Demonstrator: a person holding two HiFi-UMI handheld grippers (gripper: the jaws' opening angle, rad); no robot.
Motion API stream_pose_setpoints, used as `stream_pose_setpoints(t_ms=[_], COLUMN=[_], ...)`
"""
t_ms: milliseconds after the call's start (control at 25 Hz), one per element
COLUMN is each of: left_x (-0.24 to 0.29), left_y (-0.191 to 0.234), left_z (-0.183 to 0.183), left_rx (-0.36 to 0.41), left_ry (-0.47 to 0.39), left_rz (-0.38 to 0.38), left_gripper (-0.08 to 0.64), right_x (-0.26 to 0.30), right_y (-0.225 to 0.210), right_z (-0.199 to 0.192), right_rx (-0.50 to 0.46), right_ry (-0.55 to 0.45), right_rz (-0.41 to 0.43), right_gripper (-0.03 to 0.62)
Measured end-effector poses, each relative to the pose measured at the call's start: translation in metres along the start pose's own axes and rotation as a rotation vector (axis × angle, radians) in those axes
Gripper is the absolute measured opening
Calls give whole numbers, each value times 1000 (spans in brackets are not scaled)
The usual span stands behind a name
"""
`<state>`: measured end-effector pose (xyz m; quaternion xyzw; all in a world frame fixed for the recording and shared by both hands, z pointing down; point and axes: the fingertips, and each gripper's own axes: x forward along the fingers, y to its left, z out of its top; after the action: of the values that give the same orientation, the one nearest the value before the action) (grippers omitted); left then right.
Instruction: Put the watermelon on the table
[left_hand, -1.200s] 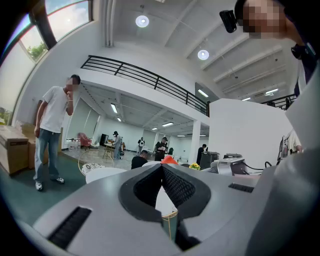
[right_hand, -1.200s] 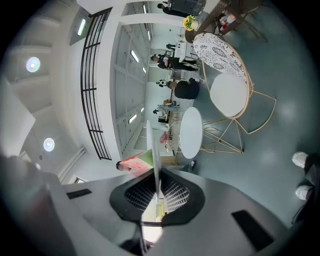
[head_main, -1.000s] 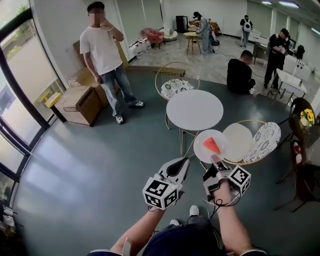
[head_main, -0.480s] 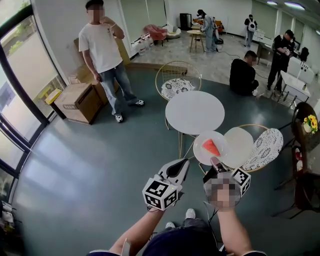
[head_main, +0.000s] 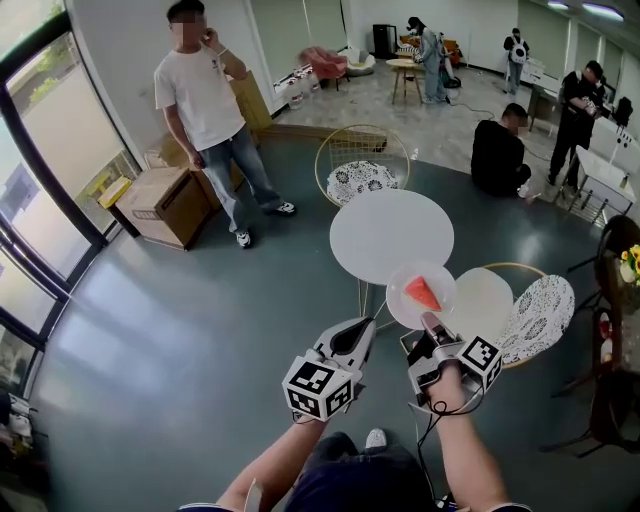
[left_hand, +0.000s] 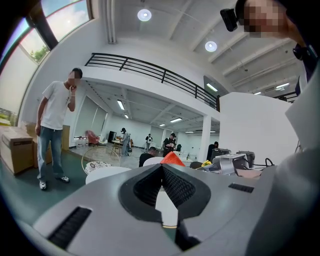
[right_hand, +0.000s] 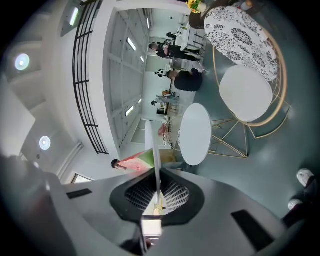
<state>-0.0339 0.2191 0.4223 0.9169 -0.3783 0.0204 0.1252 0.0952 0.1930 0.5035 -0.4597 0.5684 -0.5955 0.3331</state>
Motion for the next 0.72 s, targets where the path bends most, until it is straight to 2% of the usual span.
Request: stream_pose_setpoints(t_ms=[360, 720], left_x=[49, 125], left_y=[41, 124], left_z=[3, 12], left_rx=[-11, -37], left_ry=[12, 4], left_rz=[9, -29], left_gripper=[5, 5], right_x=[58, 151], right_y=[2, 2], right_z=[31, 65], right_rx=[7, -16], right_ry=[3, -19], right_rz=[0, -31], right_gripper=[21, 21])
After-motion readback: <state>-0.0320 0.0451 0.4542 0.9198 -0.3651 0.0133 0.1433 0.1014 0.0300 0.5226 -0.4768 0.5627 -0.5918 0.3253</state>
